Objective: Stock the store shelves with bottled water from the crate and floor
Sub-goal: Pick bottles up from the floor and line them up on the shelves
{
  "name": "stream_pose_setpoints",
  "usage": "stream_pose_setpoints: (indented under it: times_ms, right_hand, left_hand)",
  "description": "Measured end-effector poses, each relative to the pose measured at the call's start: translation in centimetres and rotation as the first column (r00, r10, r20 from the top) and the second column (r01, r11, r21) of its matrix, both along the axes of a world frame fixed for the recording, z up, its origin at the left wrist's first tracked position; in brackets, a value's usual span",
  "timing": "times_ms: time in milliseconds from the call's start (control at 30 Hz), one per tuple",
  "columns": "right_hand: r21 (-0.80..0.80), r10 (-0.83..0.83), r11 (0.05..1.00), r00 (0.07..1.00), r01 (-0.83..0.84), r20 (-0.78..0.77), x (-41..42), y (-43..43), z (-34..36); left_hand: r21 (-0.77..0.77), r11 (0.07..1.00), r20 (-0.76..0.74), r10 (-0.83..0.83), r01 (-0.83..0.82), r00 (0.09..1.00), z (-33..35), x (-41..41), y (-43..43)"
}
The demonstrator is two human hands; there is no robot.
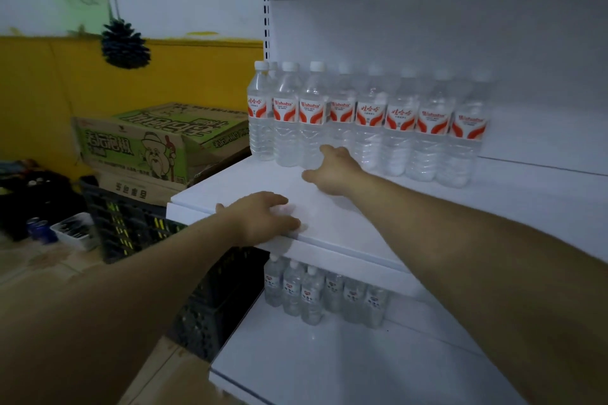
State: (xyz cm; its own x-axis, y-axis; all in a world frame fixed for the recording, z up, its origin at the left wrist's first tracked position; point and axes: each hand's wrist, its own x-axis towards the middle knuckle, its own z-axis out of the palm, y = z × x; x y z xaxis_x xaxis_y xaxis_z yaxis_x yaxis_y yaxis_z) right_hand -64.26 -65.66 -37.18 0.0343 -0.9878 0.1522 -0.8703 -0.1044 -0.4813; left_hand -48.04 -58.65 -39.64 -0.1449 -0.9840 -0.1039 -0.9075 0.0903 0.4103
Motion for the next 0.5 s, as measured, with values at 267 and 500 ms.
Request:
stream_pose_setpoints:
  times_ms: [267,500]
  right_hand:
    - [0.094,0.231,0.970,0.970,-0.224,-0.072,5.9,12.1,1.4]
    - [0.196,0.421,0.895,0.904,-0.400,-0.076,13.6,21.8,-0.4]
  left_hand:
    - [0.031,0.997,-0.034,0.067,-0.066,0.997,0.5,5.9,14.6]
    - [0.034,0.968,-0.002,0.250,-0.250,0.968,-1.3,12.2,27.2]
